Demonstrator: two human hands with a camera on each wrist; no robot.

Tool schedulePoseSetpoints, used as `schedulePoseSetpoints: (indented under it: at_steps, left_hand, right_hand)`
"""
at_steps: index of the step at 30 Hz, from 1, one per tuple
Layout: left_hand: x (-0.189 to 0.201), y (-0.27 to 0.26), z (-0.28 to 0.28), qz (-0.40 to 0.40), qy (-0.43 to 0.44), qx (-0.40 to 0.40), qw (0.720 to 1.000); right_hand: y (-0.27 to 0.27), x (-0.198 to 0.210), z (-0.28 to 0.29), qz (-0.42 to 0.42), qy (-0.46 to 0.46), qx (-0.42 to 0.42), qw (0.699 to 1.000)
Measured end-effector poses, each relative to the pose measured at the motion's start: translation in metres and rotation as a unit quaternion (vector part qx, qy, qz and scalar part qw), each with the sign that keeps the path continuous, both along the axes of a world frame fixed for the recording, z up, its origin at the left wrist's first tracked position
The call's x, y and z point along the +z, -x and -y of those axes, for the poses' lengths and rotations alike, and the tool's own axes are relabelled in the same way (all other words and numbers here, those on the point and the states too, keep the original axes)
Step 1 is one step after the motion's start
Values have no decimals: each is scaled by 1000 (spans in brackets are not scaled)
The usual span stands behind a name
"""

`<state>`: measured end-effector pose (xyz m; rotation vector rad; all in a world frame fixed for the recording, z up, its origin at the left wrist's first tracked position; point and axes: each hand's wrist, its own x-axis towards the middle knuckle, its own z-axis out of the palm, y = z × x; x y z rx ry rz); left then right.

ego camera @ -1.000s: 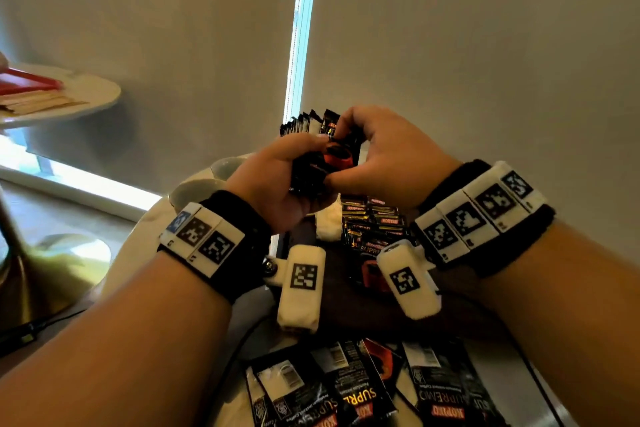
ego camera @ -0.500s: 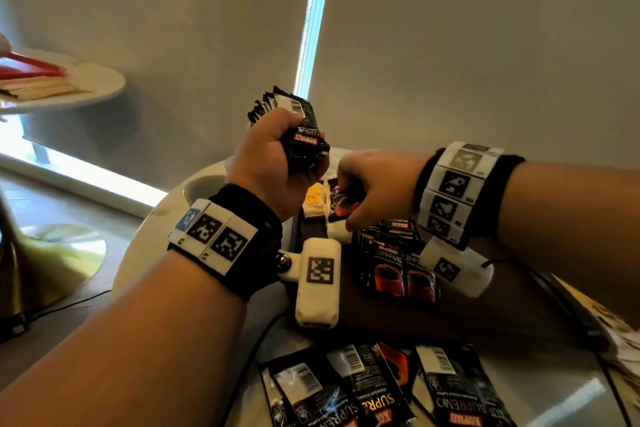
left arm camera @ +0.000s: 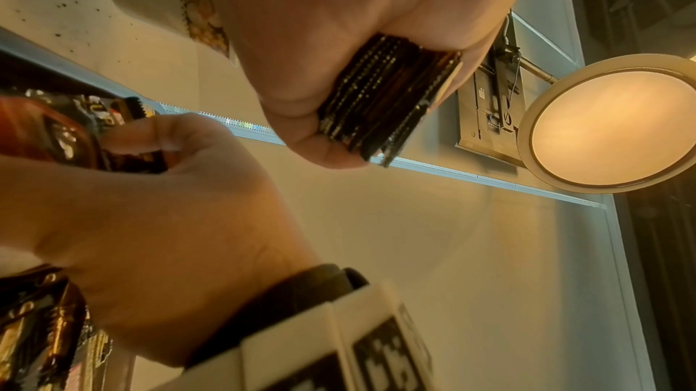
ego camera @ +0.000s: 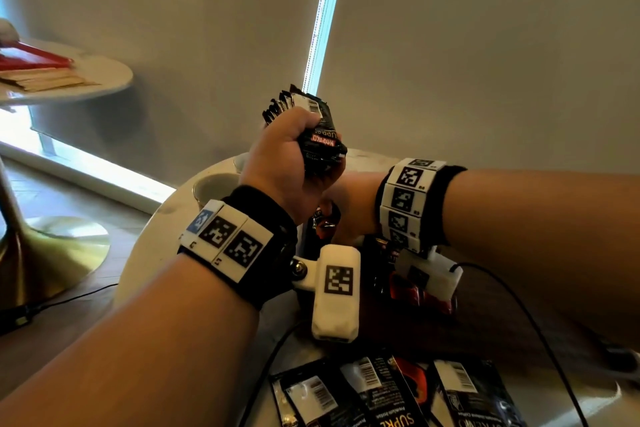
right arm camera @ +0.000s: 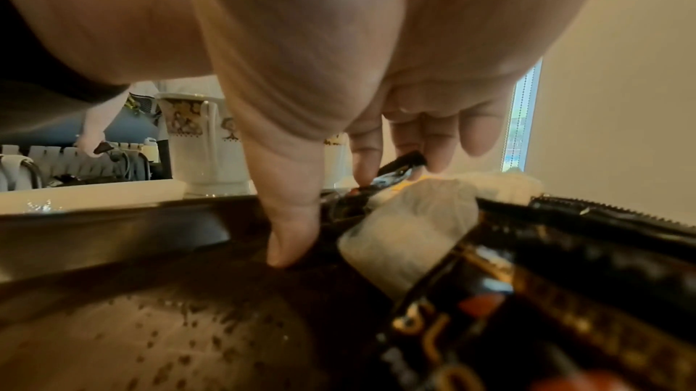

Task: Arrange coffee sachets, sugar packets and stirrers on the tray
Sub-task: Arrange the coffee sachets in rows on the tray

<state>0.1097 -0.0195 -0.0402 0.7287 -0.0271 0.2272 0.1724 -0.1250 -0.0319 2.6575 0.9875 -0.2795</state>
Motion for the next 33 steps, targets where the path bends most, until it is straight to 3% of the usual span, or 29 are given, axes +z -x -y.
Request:
schedulePoseSetpoints:
  at_steps: [12, 20, 25, 30, 33]
  left_hand:
    - [0, 1, 1, -4, 1, -7, 1000]
    - [-4, -2, 0, -29, -17, -13, 999]
    - [-8, -6, 5, -46, -22, -21, 998]
    - [-11, -4, 9, -49, -45, -37, 997]
    - [-12, -5, 9, -37, -41, -49, 997]
  right_hand:
    - [-7, 2, 2, 21, -13, 1, 1000]
    - [-19, 44, 41, 41, -191, -69, 978]
    - [-9, 54, 59, 55, -312, -9, 948]
    - [7, 54, 60, 61, -303, 113, 944]
    - [10, 54, 58, 71, -285, 135, 946]
